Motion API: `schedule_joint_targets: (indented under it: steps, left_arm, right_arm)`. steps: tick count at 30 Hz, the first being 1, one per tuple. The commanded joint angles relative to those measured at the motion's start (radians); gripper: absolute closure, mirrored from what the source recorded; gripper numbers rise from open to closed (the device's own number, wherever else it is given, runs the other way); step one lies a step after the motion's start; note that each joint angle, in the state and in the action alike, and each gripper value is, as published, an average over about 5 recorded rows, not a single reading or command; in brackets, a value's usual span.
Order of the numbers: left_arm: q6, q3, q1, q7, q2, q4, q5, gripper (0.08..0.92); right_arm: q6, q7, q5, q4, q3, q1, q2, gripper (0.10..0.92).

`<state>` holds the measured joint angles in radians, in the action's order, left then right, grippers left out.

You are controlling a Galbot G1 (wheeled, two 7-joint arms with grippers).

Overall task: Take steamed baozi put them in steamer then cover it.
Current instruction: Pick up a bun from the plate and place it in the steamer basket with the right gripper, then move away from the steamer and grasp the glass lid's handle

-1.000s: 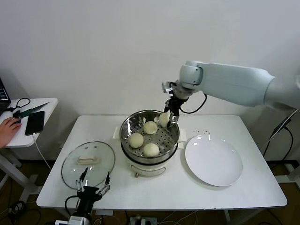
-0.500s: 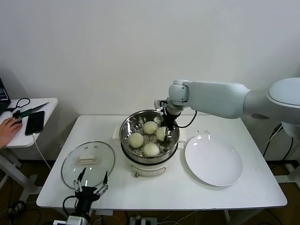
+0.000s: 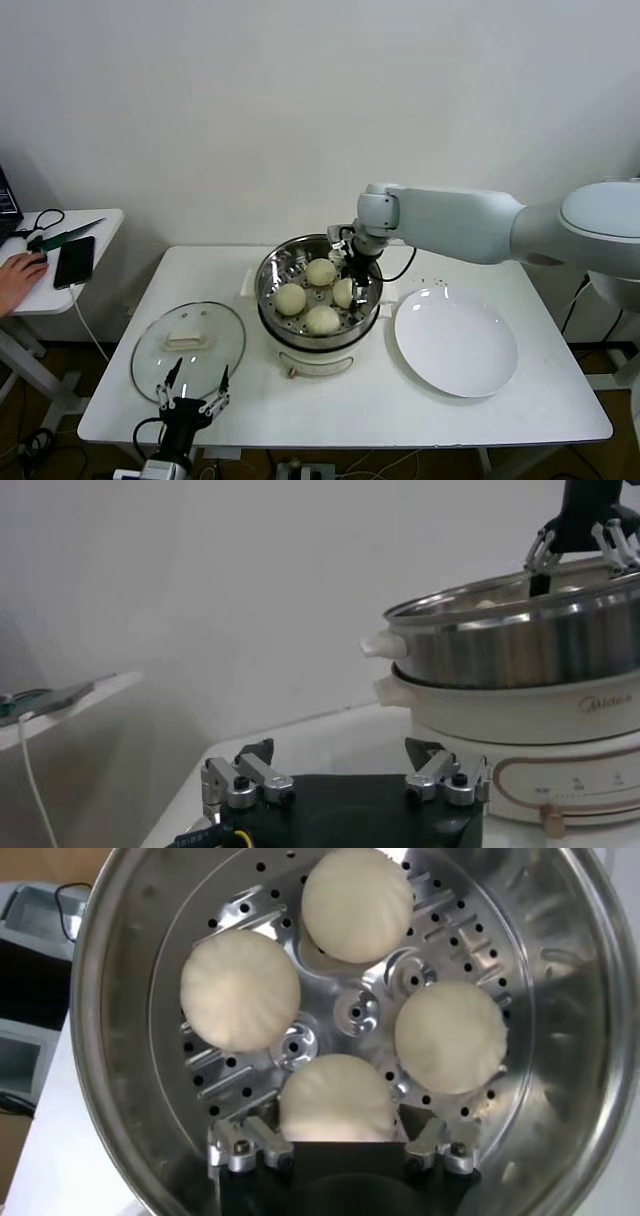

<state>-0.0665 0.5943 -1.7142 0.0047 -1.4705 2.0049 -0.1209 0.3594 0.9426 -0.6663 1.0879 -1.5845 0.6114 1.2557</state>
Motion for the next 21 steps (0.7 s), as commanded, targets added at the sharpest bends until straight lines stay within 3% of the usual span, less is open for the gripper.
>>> schedule_joint_targets:
  steps: [1, 12, 21]
  left_arm:
    - [0.001, 0.001, -0.001, 0.0, 0.002, 0.004, 0.0, 0.177]
    - [0.002, -0.006, -0.001, 0.0, -0.003, 0.012, -0.014, 0.177]
    - [0.0, 0.006, -0.002, -0.003, -0.004, 0.013, -0.023, 0.177]
  right_arm:
    - [-0.002, 0.017, 0.014, 0.015, 0.02, 0.018, -0.024, 0.205]
    - [-0.058, 0.05, -0.024, 0.063, 0.11, 0.072, -0.157, 0.203]
    - [-0.258, -0.239, -0.172, 0.163, 0.307, -0.048, -0.387, 0.203]
